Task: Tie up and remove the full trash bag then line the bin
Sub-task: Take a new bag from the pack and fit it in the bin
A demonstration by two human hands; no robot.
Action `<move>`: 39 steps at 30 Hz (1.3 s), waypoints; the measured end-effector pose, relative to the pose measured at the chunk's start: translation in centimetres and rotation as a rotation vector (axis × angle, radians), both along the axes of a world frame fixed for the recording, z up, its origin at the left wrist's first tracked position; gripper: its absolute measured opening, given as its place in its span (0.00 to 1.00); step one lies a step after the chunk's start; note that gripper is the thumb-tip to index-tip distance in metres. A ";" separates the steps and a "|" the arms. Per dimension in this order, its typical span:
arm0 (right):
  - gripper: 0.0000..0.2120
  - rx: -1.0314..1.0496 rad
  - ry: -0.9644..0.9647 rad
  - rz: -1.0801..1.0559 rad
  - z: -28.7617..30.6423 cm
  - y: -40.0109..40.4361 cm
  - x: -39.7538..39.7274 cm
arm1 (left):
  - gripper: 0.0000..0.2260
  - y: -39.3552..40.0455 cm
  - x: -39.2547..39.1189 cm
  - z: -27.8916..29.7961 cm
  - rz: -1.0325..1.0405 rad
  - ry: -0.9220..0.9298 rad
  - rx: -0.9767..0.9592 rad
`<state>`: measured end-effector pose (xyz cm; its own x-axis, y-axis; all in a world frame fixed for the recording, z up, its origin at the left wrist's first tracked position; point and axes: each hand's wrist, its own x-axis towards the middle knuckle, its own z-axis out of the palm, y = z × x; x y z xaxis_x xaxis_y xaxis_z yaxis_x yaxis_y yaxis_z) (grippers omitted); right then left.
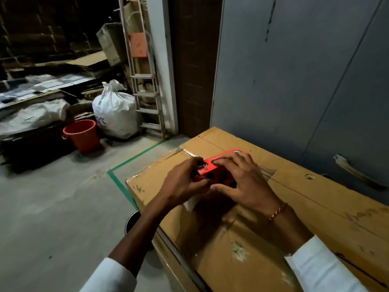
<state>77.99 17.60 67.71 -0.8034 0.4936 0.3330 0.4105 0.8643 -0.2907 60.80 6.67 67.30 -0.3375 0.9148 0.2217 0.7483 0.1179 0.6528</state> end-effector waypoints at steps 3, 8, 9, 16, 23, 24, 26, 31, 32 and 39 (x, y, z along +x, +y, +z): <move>0.39 0.143 -0.111 -0.061 0.9 0.2 -2.5 | 0.28 0.3 -3.9 2.2 -0.133 -0.080 -0.010; 0.44 0.197 -0.097 -0.169 1.0 -1.0 -6.8 | 0.22 1.1 -10.1 4.3 -0.314 -0.372 -0.131; 0.43 0.201 -0.079 -0.196 0.8 -1.3 -7.5 | 0.21 1.4 -11.0 4.3 -0.352 -0.438 -0.164; 0.32 0.025 -0.021 -0.377 -0.2 -3.2 -9.9 | 0.16 2.2 -14.8 3.7 -0.455 -0.670 -0.164; 0.37 -0.157 0.105 -0.441 0.2 -5.5 -9.4 | 0.06 0.8 -14.5 3.3 -0.538 -0.653 0.044; 0.38 -0.176 0.116 -0.441 0.3 -6.0 -9.1 | 0.05 0.4 -14.2 3.3 -0.542 -0.634 0.063; 0.39 -0.211 0.137 -0.444 0.6 -7.1 -8.4 | 0.06 -0.3 -13.6 3.3 -0.539 -0.602 0.081; 0.35 -0.175 0.134 -0.472 1.0 -10.2 -6.3 | 0.16 -2.4 -12.5 4.1 -0.648 -0.382 -0.006; 0.34 -0.148 0.127 -0.478 1.0 -10.7 -5.8 | 0.18 -2.9 -12.2 4.3 -0.662 -0.302 -0.027; 0.34 0.036 0.072 -0.516 0.6 -13.8 -5.0 | 0.14 -6.6 -11.4 4.2 -0.654 -0.118 0.037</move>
